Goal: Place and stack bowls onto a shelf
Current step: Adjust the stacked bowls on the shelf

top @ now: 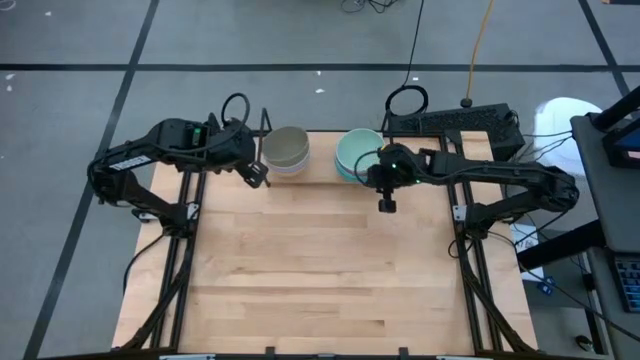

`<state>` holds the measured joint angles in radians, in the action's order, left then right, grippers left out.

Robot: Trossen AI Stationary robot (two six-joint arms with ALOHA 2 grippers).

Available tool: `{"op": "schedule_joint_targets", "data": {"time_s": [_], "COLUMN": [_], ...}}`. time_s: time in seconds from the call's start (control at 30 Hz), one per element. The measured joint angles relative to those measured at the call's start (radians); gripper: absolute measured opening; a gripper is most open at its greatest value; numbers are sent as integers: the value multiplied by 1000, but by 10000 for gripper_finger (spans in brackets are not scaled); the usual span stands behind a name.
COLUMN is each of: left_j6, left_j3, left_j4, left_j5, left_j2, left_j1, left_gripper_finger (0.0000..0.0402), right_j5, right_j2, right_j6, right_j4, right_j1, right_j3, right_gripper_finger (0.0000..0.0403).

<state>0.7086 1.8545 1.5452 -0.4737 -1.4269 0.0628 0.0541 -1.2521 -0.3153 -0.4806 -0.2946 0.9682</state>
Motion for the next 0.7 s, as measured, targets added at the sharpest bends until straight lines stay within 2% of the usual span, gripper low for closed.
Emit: {"op": "schedule_joint_targets", "data": {"time_s": [0.27,0.7], "left_j6": [0,4], "left_j3": [0,0], "left_j4": [11,27], "left_j5": [0,0], "left_j2": [0,0], "left_j1": [0,3], "left_gripper_finger": [2,2], "right_j5": [-1,0], "right_j2": [-90,-98], "right_j6": [-45,-74], "right_j4": [52,139], "right_j1": [-49,-145], "right_j3": [-1,-1], "right_gripper_finger": [0,0]}}
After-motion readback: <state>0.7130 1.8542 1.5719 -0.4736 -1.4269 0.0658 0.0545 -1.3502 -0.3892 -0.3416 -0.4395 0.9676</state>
